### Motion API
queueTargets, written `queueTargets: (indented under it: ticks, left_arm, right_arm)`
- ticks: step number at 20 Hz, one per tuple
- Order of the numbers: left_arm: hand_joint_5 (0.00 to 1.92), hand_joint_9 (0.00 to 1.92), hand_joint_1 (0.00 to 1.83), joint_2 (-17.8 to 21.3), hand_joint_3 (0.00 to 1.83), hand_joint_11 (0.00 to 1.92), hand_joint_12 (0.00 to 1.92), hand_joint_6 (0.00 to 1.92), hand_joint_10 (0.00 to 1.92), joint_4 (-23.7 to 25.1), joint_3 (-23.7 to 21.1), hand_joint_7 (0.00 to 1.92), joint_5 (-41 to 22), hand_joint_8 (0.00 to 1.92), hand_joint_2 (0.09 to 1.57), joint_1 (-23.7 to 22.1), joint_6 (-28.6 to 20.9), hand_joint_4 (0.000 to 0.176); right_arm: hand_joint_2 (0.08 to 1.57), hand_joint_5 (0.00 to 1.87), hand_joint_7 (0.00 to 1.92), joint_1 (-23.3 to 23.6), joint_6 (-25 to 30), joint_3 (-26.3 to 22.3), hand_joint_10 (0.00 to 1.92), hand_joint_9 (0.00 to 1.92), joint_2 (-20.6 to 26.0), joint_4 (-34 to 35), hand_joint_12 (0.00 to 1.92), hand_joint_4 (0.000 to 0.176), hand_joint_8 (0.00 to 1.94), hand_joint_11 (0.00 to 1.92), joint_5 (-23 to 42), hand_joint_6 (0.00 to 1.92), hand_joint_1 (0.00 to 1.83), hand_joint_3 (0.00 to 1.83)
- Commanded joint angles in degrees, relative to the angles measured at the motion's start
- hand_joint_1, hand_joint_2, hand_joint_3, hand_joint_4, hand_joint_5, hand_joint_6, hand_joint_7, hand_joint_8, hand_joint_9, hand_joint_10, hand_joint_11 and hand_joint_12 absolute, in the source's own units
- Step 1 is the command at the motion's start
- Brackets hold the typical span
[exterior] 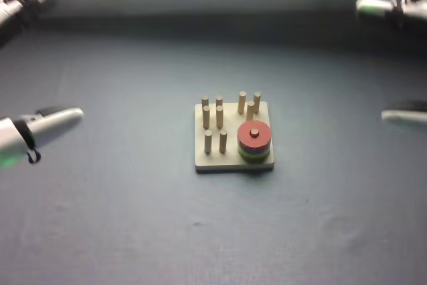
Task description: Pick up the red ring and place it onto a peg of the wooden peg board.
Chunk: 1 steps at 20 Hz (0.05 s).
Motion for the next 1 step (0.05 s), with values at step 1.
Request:
queueTargets:
  ticks: [1]
  left_arm:
    - [0.06, 0.11, 0.74, 0.3, 0.00, 0.00, 0.40, 0.00, 0.00, 1.0, 0.0, 0.10, -7.8, 0.00, 1.07, -0.4, -0.6, 0.086]
  right_arm:
    - [1.25, 0.50, 0.67, -0.4, 0.2, -0.4, 0.03, 0.75, 0.1, 3.3, 1.02, 0.000, 0.01, 0.31, 12.5, 0.00, 0.62, 0.00]
